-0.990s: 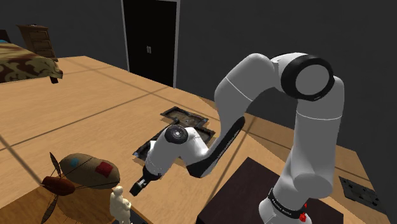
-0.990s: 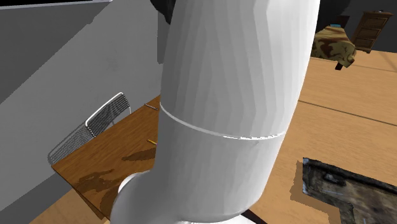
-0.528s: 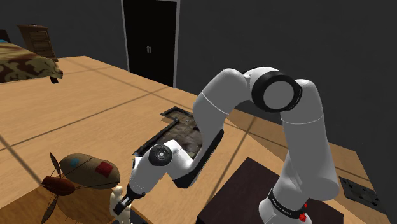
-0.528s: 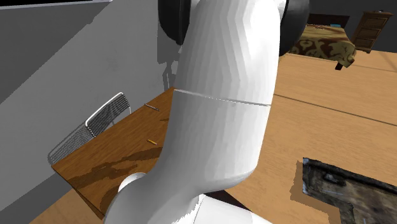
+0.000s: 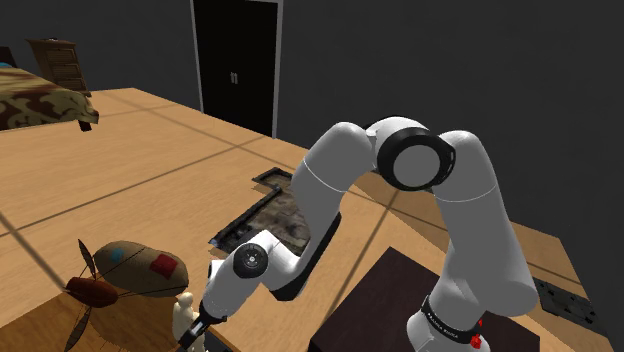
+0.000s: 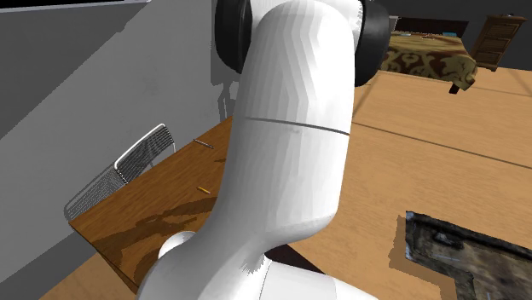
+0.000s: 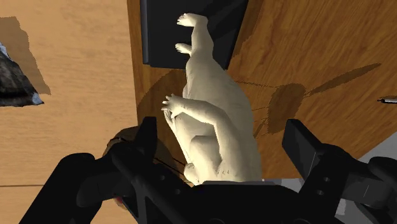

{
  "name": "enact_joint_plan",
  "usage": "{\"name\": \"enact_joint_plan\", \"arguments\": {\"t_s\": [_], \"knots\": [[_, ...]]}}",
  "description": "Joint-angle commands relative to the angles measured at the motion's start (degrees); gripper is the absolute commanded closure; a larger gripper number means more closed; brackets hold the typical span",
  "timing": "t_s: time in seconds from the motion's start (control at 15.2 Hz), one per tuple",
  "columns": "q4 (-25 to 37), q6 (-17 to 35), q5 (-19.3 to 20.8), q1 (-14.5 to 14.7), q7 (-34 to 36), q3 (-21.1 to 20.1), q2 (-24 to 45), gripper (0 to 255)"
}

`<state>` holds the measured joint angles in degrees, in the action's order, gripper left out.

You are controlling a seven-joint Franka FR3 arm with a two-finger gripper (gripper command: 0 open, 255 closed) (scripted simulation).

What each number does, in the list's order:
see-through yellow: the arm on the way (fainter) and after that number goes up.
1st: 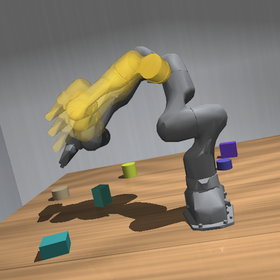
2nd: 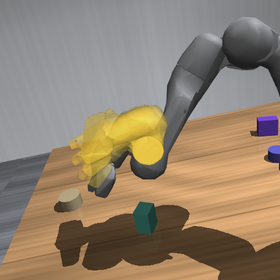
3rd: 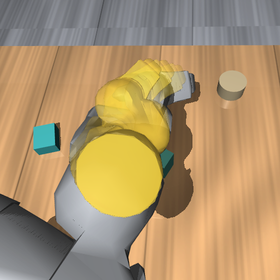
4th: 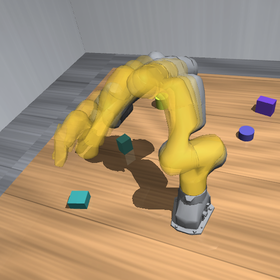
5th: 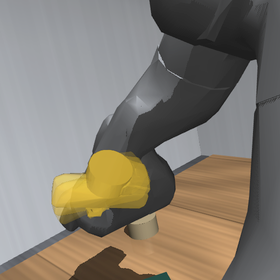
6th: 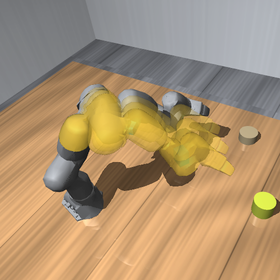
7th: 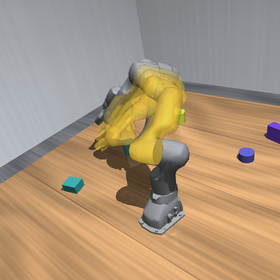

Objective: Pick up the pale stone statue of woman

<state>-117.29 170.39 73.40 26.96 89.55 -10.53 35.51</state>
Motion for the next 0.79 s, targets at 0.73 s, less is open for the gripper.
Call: {"name": "enact_joint_plan", "arguments": {"t_s": [0.73], "knots": [[-0.7,-0.5,-1.7,-0.9,-1.8,-1.0,-1.1,255]]}}
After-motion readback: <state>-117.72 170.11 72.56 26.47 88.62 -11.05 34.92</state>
